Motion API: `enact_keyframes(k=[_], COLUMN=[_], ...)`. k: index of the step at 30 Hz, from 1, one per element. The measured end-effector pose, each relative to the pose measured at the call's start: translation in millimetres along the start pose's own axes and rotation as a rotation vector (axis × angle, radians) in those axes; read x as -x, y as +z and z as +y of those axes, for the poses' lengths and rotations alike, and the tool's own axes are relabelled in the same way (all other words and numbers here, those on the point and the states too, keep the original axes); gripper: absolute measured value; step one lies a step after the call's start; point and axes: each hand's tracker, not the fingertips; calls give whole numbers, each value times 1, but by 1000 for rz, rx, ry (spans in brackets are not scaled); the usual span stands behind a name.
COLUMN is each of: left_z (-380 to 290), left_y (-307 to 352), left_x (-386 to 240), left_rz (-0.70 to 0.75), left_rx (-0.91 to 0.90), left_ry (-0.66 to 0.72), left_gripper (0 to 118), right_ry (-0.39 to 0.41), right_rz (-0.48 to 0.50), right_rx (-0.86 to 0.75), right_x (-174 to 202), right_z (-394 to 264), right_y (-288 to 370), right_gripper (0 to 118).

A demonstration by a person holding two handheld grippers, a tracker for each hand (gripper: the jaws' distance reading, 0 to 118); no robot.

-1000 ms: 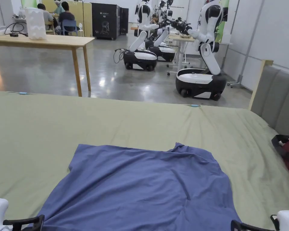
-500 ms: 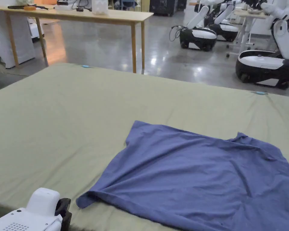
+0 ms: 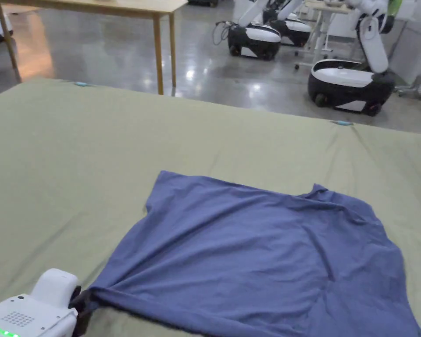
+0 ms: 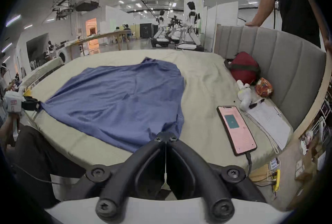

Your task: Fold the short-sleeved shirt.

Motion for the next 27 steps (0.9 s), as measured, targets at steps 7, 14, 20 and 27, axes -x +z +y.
enact_keyframes(k=[7, 14, 20, 27], left_z=[14, 25, 51, 155], left_y=[9, 11, 24, 3], left_x=[-23, -23, -21, -26], left_rz=[17, 18, 68, 77], left_rx=[-19, -11, -34, -89], left_ry=[-27, -24, -77, -129], left_gripper=[5, 5, 2, 1], right_ry=[39, -6, -78, -60], right_rz=[83, 79, 142, 84], right_rx=[35, 115, -31, -107], right_x=[1, 6, -14, -10], right_z=[-2, 10, 30, 131], right_y=[-25, -54, -32, -51], right_gripper=[118, 6, 3, 3])
